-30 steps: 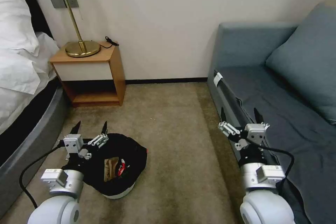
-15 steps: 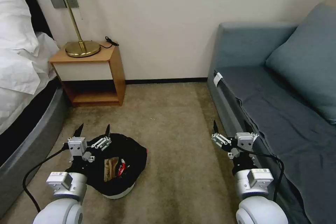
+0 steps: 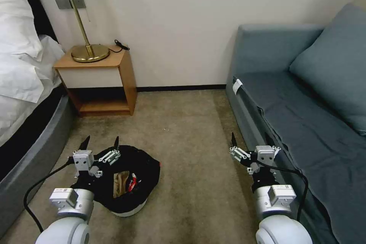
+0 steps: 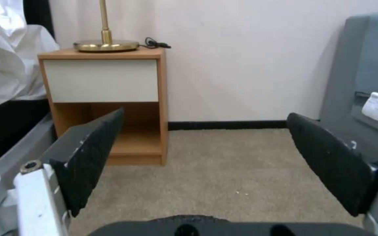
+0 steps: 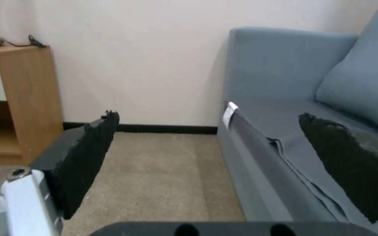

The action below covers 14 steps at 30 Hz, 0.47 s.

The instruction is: Pick up the trash bin, then pick up the garbage on the floor and place it into the trash bin.

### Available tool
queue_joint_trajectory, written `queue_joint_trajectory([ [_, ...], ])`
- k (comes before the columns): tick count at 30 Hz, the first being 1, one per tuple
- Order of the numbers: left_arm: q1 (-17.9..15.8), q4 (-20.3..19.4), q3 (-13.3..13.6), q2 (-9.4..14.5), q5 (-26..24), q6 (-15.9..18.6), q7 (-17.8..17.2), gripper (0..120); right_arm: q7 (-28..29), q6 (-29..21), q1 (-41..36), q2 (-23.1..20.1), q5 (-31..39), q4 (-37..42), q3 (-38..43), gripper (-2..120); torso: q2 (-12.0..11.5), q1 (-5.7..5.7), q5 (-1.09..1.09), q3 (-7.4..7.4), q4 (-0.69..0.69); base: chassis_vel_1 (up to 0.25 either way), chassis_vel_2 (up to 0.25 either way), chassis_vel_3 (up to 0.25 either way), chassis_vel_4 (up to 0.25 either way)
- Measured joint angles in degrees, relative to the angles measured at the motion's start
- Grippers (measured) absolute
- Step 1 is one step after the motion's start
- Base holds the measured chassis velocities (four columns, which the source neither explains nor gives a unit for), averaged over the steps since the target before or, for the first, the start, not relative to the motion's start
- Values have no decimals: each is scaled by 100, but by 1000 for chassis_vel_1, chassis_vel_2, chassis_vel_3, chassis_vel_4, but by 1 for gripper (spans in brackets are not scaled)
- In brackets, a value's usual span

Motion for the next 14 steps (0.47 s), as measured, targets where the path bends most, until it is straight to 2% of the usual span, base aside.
queue_joint_trajectory([
  [14, -2, 0, -1, 0, -6, 8, -2, 100, 3, 0, 5, -3, 5, 2, 0, 100, 0, 0, 0, 0, 0, 0, 0, 0, 0],
])
